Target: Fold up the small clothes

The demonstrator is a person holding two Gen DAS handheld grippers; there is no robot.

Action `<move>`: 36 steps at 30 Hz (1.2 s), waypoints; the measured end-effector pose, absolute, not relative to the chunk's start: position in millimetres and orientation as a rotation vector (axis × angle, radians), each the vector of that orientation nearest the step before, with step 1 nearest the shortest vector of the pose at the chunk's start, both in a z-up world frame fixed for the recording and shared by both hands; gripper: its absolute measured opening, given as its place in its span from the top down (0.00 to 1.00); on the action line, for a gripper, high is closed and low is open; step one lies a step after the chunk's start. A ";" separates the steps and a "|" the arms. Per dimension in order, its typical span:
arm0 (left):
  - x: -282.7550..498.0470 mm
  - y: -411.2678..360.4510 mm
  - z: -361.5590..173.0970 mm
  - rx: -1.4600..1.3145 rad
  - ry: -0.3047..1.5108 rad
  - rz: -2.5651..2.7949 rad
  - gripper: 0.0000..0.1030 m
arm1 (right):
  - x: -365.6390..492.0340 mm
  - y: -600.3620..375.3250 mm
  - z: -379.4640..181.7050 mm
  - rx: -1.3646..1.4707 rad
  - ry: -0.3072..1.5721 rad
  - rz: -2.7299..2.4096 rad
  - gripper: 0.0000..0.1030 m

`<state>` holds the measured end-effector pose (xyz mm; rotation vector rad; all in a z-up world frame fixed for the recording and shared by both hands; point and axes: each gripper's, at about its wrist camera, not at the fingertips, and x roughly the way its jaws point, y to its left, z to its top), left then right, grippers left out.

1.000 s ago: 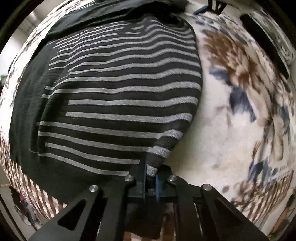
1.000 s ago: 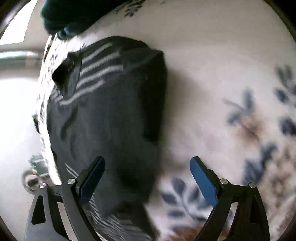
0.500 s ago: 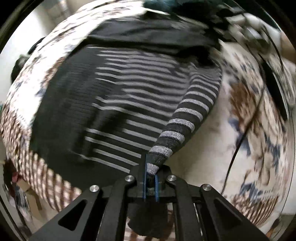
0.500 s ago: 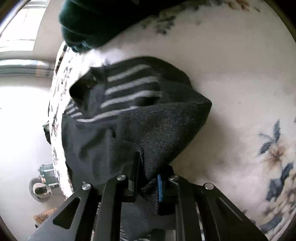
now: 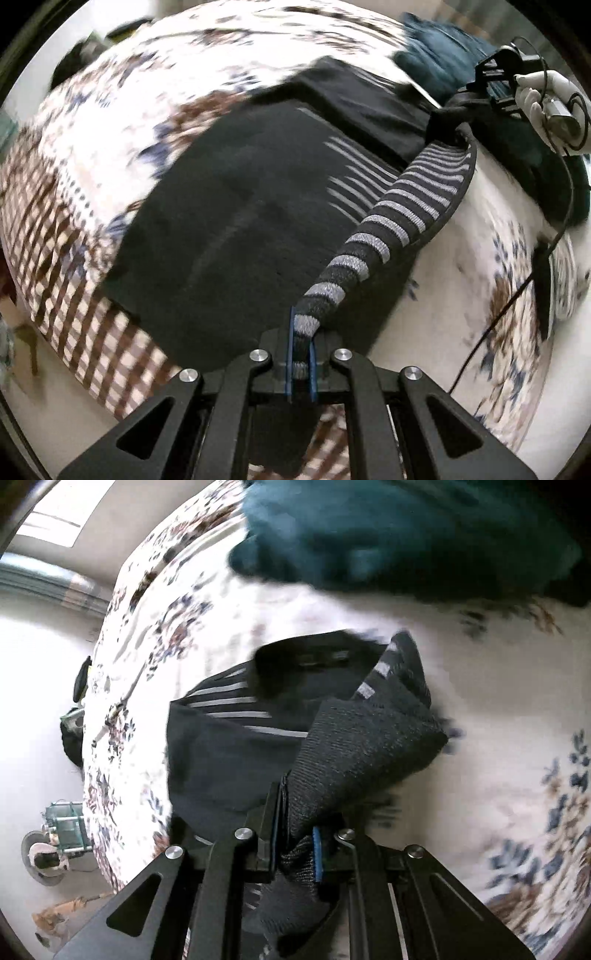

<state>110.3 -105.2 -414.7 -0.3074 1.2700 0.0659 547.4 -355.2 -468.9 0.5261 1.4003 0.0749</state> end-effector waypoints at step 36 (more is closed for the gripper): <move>162.7 62.4 -495.2 -0.388 1.460 -0.035 0.48 | 482.2 -90.1 -580.2 0.500 1.803 0.334 0.37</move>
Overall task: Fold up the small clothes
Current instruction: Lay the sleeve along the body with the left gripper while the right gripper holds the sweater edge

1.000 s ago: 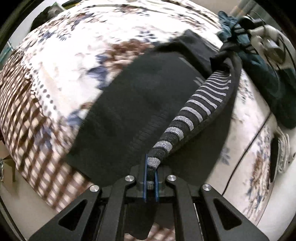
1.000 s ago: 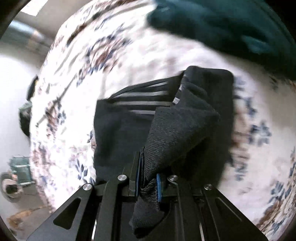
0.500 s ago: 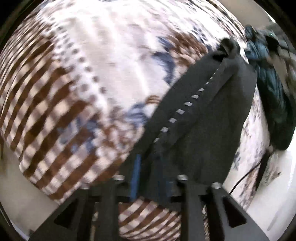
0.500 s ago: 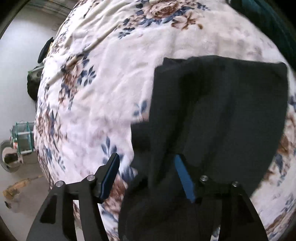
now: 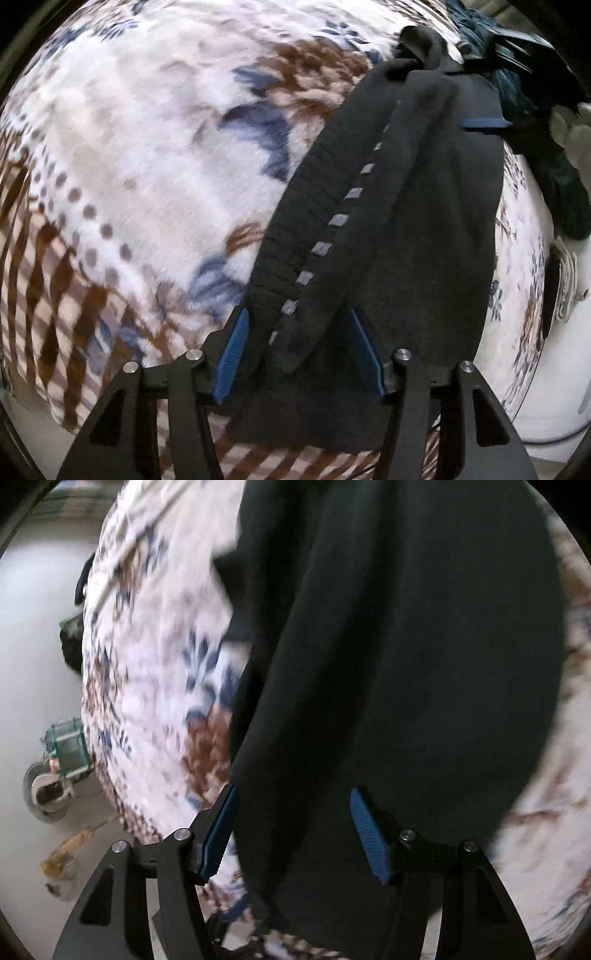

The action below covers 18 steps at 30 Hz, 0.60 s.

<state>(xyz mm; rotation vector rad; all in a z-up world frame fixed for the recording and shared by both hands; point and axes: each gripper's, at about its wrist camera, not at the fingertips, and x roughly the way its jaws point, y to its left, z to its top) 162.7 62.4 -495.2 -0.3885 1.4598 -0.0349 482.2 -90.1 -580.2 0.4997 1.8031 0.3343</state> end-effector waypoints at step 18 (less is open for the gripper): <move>156.0 60.1 -503.8 -0.290 1.462 -0.045 0.93 | 533.2 -123.0 -531.6 0.398 1.656 0.304 0.37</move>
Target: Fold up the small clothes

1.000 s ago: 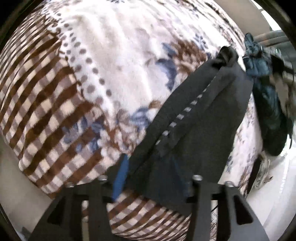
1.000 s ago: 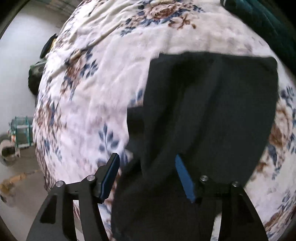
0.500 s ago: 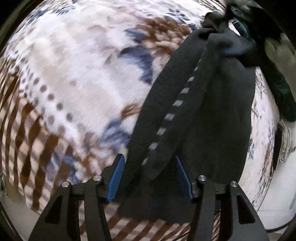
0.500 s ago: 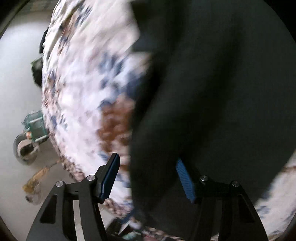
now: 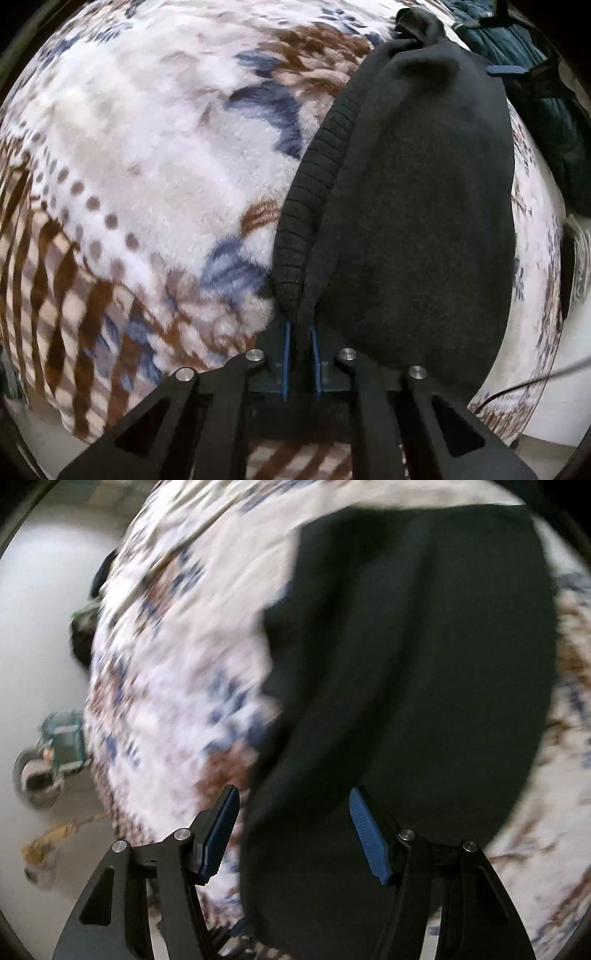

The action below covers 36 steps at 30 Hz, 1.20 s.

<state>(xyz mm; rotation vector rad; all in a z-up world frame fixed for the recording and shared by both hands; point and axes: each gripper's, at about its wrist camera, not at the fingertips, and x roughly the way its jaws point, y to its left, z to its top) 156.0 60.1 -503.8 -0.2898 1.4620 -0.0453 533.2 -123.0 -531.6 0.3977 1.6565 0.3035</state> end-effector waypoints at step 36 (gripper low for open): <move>152.1 86.2 -504.0 -0.443 1.488 -0.071 0.87 | 723.5 -89.0 -574.4 0.449 1.652 0.193 0.80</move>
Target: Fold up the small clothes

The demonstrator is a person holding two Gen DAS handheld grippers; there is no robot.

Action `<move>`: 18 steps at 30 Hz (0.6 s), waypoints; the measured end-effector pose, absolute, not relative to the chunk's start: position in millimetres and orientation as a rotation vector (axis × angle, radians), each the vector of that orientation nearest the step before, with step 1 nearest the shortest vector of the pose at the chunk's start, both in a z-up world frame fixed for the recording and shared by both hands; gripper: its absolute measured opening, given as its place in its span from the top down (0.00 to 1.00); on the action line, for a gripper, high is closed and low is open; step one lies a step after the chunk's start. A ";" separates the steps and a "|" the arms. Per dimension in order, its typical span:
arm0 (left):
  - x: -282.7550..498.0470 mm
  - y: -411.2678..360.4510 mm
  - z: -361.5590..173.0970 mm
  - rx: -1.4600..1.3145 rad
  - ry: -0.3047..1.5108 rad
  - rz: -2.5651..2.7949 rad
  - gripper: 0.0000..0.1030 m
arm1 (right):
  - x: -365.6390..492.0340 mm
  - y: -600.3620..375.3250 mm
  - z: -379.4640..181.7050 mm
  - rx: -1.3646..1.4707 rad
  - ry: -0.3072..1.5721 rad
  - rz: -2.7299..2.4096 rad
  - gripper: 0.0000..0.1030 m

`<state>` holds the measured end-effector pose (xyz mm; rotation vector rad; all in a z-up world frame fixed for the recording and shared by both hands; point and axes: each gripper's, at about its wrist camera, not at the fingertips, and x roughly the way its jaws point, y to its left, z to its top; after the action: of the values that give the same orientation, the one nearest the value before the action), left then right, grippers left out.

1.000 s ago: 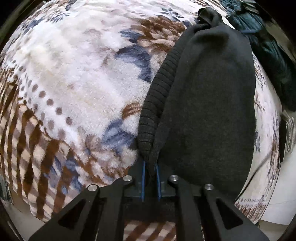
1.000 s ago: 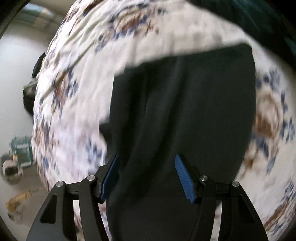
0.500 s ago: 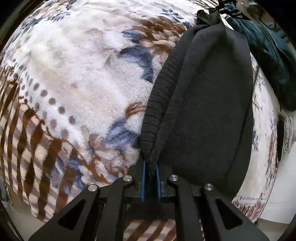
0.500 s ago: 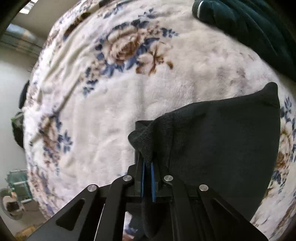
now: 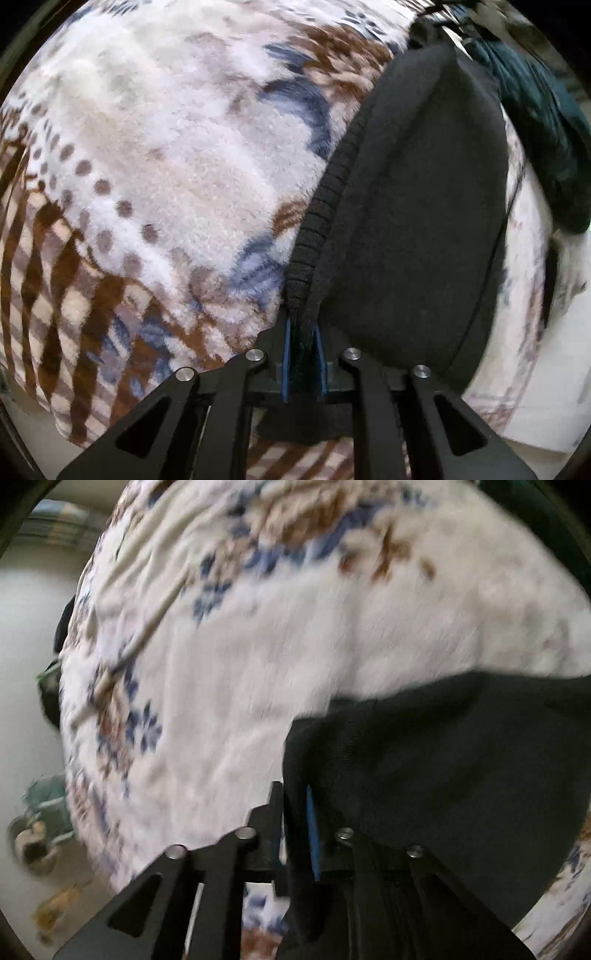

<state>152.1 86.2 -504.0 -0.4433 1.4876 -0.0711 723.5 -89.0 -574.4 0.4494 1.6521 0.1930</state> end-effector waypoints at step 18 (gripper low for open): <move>168.3 65.0 -494.9 -0.357 1.530 -0.127 0.44 | 291.6 -210.1 -581.1 0.632 1.833 0.147 0.32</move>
<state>168.3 65.0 -494.9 -0.3566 1.5300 -0.1273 291.6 -210.1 -581.1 0.6318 1.8335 0.1474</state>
